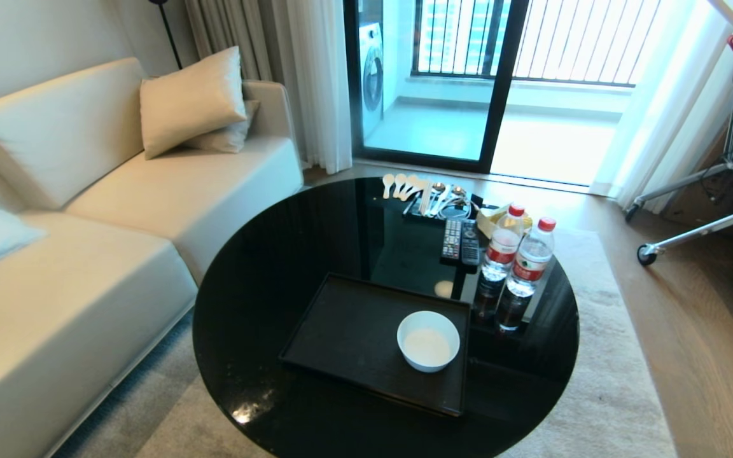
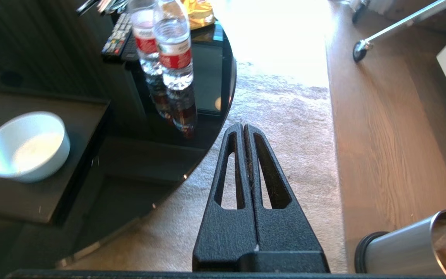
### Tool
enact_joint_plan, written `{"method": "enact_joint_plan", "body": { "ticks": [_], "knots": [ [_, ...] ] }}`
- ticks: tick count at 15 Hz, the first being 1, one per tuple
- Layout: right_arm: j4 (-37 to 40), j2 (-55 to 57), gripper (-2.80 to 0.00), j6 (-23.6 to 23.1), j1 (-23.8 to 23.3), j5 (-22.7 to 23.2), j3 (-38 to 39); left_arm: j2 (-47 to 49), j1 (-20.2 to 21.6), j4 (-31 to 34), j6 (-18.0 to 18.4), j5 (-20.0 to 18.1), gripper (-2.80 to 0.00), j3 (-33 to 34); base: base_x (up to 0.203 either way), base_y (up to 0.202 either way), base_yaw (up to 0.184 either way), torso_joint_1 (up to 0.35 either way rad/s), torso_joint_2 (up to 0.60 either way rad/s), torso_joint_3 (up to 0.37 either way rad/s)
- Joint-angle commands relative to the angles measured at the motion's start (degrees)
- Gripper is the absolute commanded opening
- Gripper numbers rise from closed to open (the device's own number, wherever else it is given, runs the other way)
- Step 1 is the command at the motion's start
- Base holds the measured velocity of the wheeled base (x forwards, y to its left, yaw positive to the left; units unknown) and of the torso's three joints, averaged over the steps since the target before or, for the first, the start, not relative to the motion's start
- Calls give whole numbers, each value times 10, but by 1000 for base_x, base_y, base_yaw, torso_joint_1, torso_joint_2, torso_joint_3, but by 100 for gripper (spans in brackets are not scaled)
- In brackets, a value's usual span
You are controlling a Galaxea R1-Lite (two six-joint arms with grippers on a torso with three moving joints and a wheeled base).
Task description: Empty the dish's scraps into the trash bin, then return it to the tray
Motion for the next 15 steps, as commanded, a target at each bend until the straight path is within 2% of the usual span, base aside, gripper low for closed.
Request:
{"method": "enact_joint_plan", "body": {
  "ticks": [1, 4, 5, 11, 15],
  "knots": [
    [136, -186, -280, -28, -4, 27, 10, 0, 0, 0, -1, 0, -280, 0, 0, 0, 0, 0, 0, 0],
    [321, -317, -280, -74, -29, 133, 14, 0, 0, 0, -1, 0, -280, 0, 0, 0, 0, 0, 0, 0],
    [352, -332, -280, -82, -36, 158, 16, 0, 0, 0, 0, 0, -280, 0, 0, 0, 0, 0, 0, 0],
    [351, -437, -280, -79, -31, 160, 16, 0, 0, 0, 0, 0, -280, 0, 0, 0, 0, 0, 0, 0],
    [351, -437, -280, -74, -30, 159, 16, 0, 0, 0, 0, 0, -280, 0, 0, 0, 0, 0, 0, 0]
  ]
}}
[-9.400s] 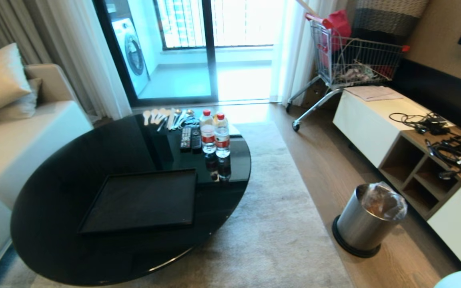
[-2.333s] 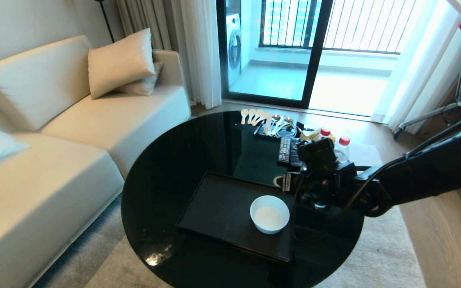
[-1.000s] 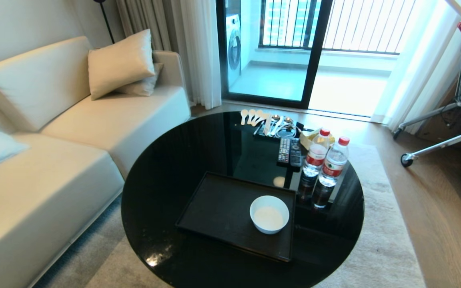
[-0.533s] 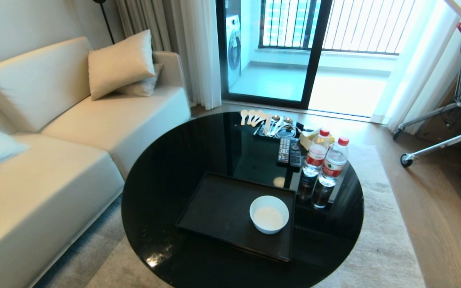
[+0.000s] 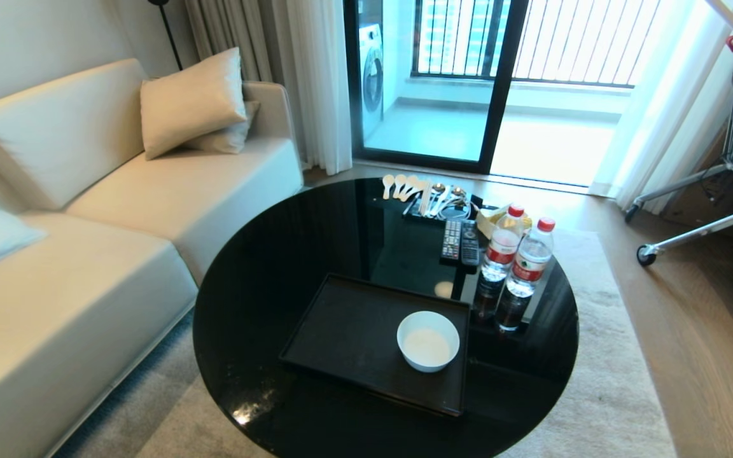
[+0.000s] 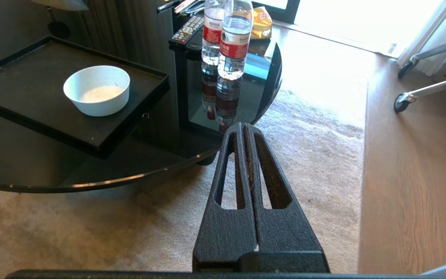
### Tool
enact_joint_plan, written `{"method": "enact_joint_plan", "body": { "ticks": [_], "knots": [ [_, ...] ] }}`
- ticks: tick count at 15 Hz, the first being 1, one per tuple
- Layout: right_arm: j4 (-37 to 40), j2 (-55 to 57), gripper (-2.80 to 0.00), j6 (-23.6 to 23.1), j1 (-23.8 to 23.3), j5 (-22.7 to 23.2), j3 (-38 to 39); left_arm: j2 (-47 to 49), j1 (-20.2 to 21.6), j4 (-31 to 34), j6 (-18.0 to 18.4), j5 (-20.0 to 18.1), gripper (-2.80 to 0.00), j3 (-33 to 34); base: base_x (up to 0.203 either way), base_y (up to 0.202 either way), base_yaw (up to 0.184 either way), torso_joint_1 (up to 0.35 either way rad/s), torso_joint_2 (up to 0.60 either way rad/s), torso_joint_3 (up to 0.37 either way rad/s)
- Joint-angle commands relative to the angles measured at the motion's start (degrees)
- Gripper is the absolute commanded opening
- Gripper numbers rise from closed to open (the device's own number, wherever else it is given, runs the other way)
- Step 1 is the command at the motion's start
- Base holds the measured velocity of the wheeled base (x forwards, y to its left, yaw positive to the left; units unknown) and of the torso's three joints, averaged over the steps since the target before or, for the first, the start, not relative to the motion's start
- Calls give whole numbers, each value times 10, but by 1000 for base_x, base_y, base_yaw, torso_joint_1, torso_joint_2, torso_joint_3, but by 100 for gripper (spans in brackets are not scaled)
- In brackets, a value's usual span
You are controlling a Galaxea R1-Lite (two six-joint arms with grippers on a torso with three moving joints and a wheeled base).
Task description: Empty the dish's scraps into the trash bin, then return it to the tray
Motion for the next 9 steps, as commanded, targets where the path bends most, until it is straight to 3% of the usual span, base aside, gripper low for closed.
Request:
{"method": "enact_joint_plan", "body": {
  "ticks": [1, 9],
  "knots": [
    [0, -5, -280, -1, 0, 1, 0, 0, 0, 0, 0, 0, -280, 0, 0, 0, 0, 0, 0, 0],
    [-2, -5, -280, 47, 0, -32, 0, 0, 0, 0, 0, 0, -280, 0, 0, 0, 0, 0, 0, 0]
  ]
}}
